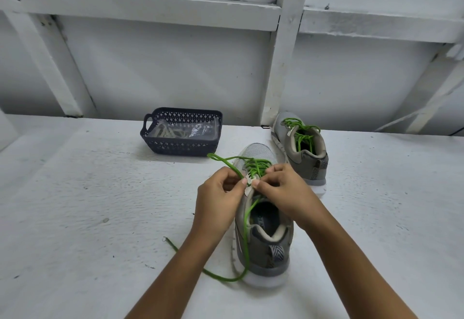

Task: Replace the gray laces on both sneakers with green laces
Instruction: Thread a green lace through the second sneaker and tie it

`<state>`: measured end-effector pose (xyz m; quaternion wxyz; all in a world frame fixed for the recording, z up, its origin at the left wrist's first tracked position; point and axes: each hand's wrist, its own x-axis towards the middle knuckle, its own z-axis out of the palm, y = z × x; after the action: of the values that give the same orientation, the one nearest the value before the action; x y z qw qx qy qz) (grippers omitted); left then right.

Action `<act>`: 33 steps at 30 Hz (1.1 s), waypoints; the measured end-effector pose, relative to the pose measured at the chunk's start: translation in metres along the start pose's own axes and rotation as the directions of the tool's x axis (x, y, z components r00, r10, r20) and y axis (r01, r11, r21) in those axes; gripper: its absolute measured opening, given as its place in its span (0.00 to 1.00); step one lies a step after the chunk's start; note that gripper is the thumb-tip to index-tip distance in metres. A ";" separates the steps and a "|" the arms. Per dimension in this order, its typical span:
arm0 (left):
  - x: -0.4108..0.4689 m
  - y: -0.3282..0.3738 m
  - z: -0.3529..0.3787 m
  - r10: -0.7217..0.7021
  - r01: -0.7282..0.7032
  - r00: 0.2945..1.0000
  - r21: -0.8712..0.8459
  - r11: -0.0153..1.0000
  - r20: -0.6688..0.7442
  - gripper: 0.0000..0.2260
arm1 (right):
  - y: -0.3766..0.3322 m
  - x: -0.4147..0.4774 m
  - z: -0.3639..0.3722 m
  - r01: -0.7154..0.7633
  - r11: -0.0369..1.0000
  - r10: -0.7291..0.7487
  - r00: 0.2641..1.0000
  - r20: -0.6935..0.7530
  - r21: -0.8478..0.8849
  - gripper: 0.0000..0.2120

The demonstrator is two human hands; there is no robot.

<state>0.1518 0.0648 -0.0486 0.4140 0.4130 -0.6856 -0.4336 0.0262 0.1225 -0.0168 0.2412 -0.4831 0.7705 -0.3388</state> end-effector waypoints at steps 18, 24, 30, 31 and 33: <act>-0.014 0.000 0.002 0.140 -0.141 0.990 0.139 0.980 0.017 0.04 | 0.010 0.000 0.005 0.093 0.991 -0.093 0.996 0.005 -0.099 0.06; -0.015 0.008 0.000 0.110 -0.132 0.990 0.282 0.950 0.091 0.12 | 0.012 -0.001 0.008 0.124 0.987 -0.129 0.990 -0.049 -0.098 0.05; -0.013 0.019 0.006 0.076 -0.113 0.992 0.429 0.896 0.104 0.11 | 0.017 0.001 0.006 0.181 0.974 -0.187 0.982 -0.030 -0.139 0.05; -0.013 0.019 0.007 0.079 -0.116 0.992 0.445 0.888 0.101 0.10 | 0.018 0.001 0.006 0.187 0.972 -0.193 0.981 -0.029 -0.140 0.05; -0.013 0.019 0.007 0.086 -0.118 0.992 0.451 0.885 0.090 0.09 | 0.019 0.001 0.007 0.192 0.972 -0.199 0.979 -0.035 -0.137 0.05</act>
<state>0.1456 0.0837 -0.0357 0.3046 0.4472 -0.8023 -0.2521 0.0195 0.1255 -0.0355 0.1554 -0.5632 0.7456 -0.3205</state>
